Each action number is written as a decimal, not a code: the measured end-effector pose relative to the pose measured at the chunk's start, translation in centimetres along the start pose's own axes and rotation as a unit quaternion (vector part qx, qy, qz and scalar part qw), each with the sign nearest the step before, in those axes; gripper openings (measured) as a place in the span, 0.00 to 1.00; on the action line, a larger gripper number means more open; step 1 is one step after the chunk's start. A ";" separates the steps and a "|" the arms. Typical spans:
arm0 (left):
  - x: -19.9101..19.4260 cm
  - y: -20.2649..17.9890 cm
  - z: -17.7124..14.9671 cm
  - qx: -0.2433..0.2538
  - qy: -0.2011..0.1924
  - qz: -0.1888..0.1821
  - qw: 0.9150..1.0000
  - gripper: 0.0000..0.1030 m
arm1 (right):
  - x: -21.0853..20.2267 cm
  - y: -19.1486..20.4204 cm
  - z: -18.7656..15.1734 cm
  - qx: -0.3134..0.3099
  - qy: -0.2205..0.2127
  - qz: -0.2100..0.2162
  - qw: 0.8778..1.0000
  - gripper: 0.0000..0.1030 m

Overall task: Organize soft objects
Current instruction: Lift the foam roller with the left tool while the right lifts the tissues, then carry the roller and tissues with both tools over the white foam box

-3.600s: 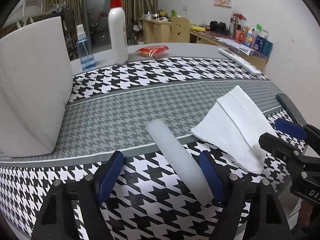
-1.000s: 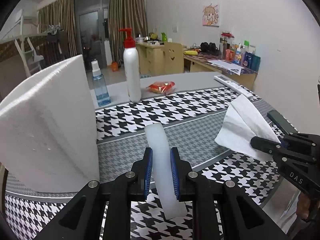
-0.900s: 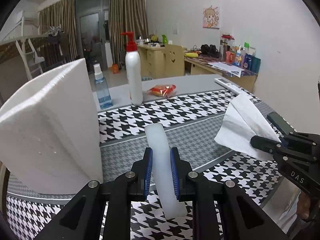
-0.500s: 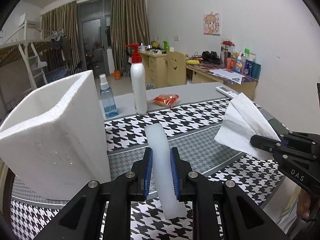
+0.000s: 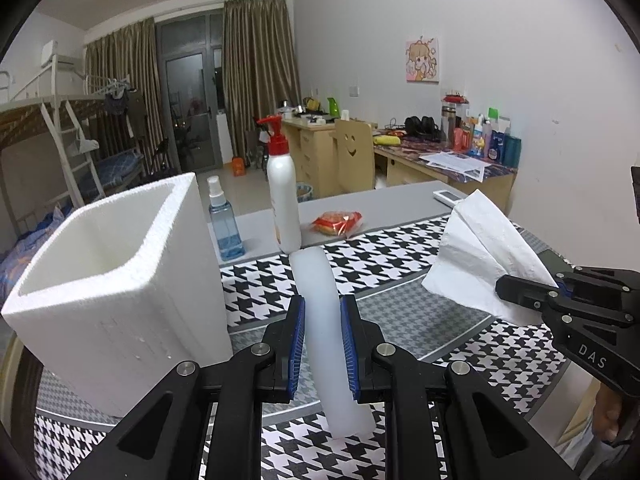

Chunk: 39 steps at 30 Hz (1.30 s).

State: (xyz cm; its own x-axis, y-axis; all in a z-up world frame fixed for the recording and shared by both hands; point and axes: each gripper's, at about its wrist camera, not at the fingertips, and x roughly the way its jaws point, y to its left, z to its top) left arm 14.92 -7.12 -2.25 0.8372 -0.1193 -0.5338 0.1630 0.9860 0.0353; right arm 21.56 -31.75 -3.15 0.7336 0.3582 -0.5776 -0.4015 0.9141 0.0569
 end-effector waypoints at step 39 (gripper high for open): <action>-1.5 2.0 3.6 0.000 -0.059 0.036 0.998 0.19 | -1.2 0.9 4.9 -0.001 -0.062 0.017 0.998 0.08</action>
State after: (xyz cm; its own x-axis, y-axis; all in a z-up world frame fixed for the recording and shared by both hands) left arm 15.84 -5.35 1.69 0.9023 -0.0608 -0.4267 0.1000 0.9925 0.0701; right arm 23.06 -30.44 1.57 0.7817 0.4107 -0.4694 -0.4289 0.9003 0.0734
